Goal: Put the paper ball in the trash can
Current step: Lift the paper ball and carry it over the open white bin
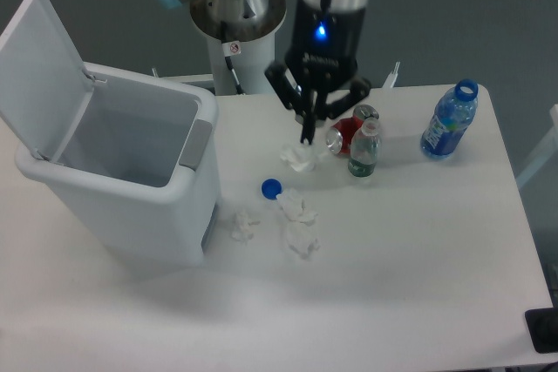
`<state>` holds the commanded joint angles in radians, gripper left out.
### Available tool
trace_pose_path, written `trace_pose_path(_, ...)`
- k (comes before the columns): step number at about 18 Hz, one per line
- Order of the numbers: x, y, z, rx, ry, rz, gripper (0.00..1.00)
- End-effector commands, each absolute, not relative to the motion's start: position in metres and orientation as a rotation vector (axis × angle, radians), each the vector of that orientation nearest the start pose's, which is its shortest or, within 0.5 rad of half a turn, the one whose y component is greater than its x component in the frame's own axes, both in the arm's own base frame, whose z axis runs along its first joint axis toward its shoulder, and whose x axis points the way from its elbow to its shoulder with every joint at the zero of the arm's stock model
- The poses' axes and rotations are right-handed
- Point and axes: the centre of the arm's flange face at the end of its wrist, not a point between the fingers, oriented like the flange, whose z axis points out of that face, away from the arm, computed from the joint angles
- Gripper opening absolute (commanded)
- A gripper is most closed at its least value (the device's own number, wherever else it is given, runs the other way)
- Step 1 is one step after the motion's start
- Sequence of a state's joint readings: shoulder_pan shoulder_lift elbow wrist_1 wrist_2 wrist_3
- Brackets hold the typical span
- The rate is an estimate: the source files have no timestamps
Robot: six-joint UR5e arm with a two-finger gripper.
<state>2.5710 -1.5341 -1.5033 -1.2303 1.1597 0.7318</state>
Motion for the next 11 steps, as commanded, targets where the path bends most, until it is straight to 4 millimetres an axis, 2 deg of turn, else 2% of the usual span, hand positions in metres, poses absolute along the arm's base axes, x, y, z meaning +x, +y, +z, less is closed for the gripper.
trace_pose_path(4,-0.310,0.426,0.596,-2.518,-0.215,0.069,0.00)
trace_pose_path(7,-0.278,0.447,0.596,-2.517,-0.145,0.027,0.00)
trace_pose_path(11,-0.238,0.464,0.598,-2.501,-0.068,-0.026,0.00)
